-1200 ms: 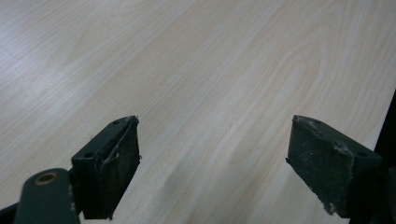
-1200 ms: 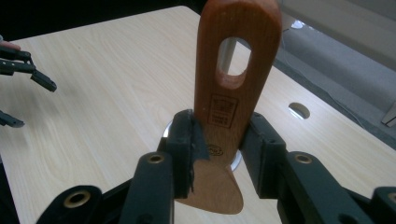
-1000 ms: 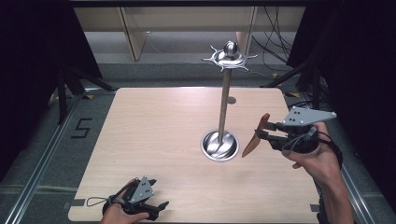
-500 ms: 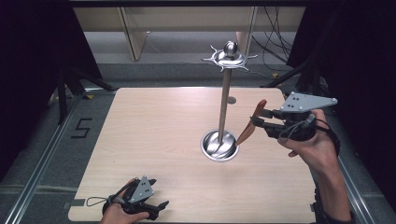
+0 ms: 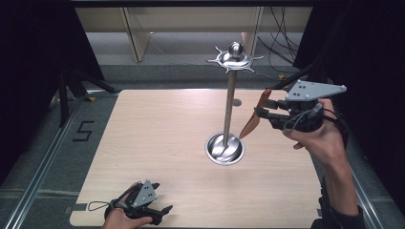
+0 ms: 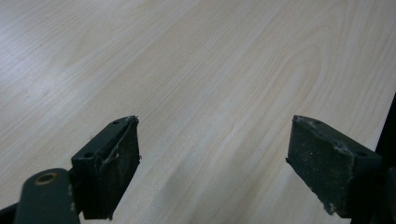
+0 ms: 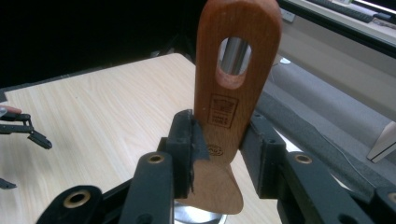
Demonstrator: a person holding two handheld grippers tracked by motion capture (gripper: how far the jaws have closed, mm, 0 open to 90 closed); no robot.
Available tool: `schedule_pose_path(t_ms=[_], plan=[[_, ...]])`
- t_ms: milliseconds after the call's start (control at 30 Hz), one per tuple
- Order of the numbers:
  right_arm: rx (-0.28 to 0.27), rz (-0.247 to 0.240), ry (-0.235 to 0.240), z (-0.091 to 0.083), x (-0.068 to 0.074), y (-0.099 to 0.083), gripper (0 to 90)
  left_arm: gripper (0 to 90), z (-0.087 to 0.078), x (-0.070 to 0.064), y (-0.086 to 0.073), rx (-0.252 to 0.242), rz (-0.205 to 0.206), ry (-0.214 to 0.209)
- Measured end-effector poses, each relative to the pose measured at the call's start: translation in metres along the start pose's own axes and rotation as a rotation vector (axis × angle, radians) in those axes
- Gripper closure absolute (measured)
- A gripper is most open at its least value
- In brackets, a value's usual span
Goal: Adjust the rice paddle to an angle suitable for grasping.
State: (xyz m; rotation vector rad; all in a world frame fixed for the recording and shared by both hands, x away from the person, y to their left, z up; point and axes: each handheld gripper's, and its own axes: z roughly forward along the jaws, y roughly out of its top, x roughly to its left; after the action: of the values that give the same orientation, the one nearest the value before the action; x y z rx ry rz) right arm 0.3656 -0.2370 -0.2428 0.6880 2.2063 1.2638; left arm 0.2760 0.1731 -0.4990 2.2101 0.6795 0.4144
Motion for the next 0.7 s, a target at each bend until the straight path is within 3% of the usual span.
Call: schedule_pose_path(t_ms=[67,300,367,400,700], plan=[[-0.001,-0.003,0.004,-0.001,-0.001,0.003,66.8,16.1,-0.001,0.0,0.0,0.007,-0.002,-0.016],[-0.011,-0.003,-0.007,-0.002,-0.007,0.01,66.8,16.1,0.0,0.0,0.0,0.004,0.002,-0.006],[-0.016,0.021,-0.016,0.0,-0.007,0.013,66.8,16.1,0.0,0.0,0.0,0.005,-0.008,-0.008],[-0.014,0.0,-0.009,0.0,-0.009,0.015,66.8,16.1,0.0,0.0,0.0,0.005,0.003,-0.006],[-0.008,0.003,0.003,0.008,-0.011,0.029,66.8,16.1,-0.001,0.0,0.0,0.007,0.002,-0.001]])
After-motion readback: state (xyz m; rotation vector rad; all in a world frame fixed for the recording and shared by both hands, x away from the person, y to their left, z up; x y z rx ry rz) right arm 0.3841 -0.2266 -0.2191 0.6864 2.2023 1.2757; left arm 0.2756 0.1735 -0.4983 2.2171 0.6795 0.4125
